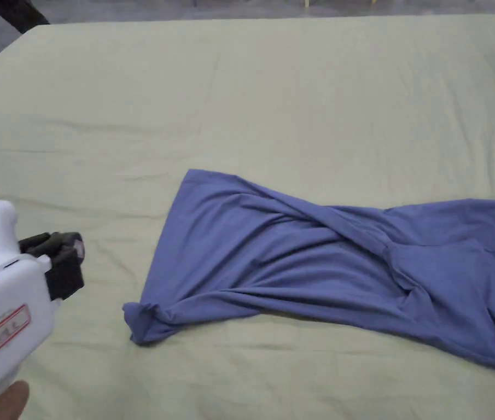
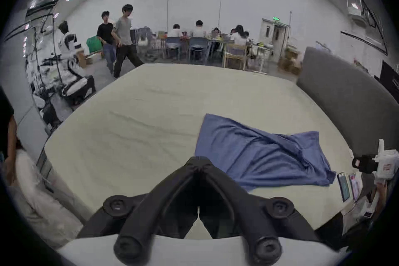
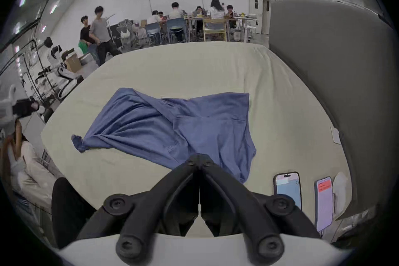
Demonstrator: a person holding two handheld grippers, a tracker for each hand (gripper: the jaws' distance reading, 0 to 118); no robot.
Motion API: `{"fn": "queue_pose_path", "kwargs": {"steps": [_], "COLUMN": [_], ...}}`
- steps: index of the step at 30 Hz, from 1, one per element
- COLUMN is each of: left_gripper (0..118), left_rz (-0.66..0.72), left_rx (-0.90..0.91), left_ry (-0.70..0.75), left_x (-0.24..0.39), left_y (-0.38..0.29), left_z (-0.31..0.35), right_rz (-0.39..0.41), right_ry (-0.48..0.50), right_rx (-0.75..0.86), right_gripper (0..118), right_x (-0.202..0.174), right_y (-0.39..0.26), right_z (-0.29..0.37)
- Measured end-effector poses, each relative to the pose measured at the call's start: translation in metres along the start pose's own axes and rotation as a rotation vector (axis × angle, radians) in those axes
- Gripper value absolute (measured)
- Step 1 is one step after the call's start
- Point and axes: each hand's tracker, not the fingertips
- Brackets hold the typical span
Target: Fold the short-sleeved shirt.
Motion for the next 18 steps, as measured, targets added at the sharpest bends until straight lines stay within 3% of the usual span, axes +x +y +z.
{"fn": "queue_pose_path", "kwargs": {"steps": [1,2,3,4,5,11,18], "left_gripper": [0,9,43,85,91,91,89], "left_rz": [0.008,0.023,0.049,0.034,0.008,-0.107,-0.034], "left_rx": [-0.013,-0.044,-0.078,-0.153,-0.139,-0.340,-0.524], "left_ry": [-0.060,-0.108,-0.147,-0.164,-0.193,-0.105,0.004], "left_x": [0.002,0.003,0.003,0.007,0.012,0.043,0.052], "left_y": [0.012,0.026,0.039,0.053,0.061,0.088,0.065], "left_z": [-0.021,-0.047,-0.080,-0.117,-0.150,-0.337,-0.458], "right_rz": [-0.002,-0.005,-0.002,0.005,0.017,0.014,0.027], "right_ry": [0.006,0.021,0.021,0.015,0.005,-0.060,-0.098], "right_rx": [0.000,-0.008,-0.010,-0.012,-0.017,-0.050,-0.099], "right_gripper": [3,3,3,3,3,3,3], "right_x": [0.001,0.004,0.005,0.006,0.008,0.024,0.035], "right_y": [0.002,0.006,0.009,0.013,0.017,0.040,0.051], "right_z": [-0.002,-0.005,-0.008,-0.012,-0.017,-0.045,-0.073]}}
